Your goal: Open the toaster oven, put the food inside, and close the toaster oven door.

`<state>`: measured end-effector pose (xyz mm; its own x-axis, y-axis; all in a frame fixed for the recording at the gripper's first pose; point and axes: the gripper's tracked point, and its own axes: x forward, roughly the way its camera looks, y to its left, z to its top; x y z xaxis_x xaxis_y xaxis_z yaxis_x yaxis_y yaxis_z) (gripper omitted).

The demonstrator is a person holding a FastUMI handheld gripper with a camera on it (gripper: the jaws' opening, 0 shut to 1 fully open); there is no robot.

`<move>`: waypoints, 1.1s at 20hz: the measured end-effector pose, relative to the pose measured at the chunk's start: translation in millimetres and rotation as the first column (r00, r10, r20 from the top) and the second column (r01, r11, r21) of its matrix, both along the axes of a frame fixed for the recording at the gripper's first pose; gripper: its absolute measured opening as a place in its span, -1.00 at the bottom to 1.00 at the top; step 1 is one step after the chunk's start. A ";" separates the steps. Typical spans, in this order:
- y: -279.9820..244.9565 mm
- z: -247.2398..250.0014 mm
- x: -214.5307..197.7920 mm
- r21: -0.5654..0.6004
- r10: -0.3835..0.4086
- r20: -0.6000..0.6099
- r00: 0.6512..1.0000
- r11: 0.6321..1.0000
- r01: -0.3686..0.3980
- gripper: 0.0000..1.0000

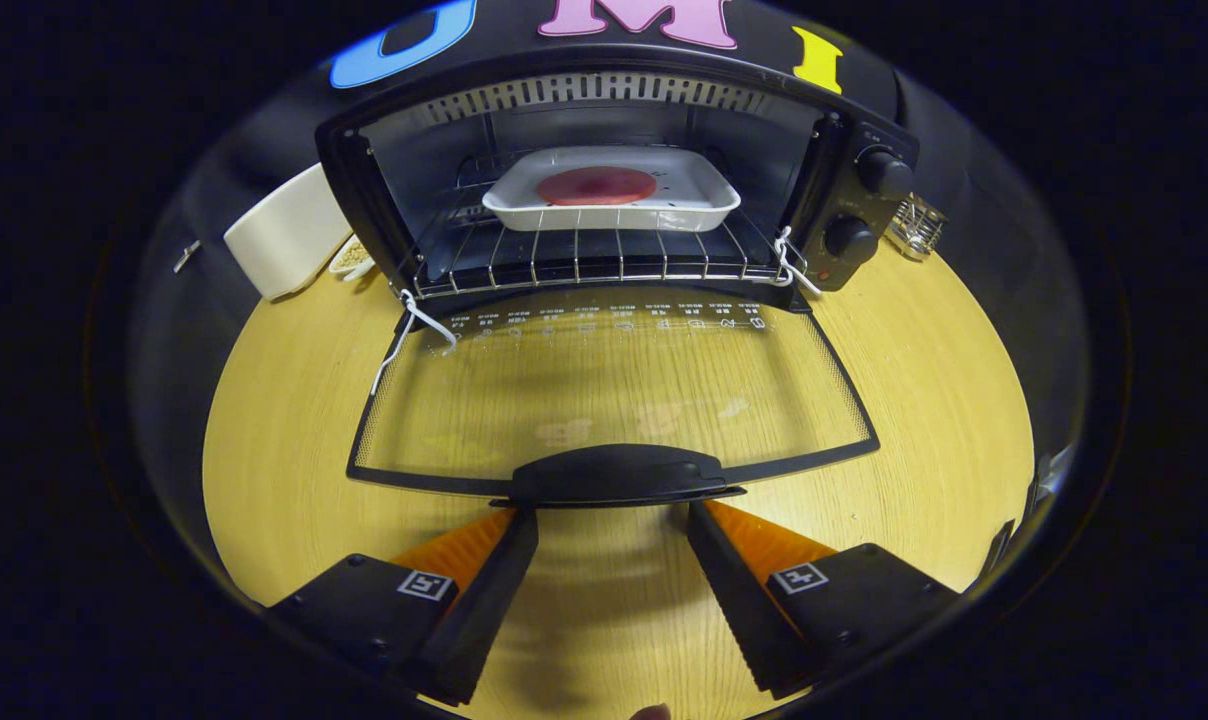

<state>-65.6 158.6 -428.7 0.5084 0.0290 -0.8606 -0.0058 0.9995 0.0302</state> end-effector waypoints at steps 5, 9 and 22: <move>-0.9 17.0 -3.4 0.014 -0.002 0.057 0.998 1.000 0.001 0.98; -0.9 36.6 -4.4 0.041 -0.001 0.120 0.993 0.999 -0.004 0.98; -0.1 114.8 28.3 0.075 0.001 0.337 0.941 0.997 -0.028 0.99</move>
<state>-37.2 158.6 -314.0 0.7670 0.0978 -0.6342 -0.0433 0.9940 0.1009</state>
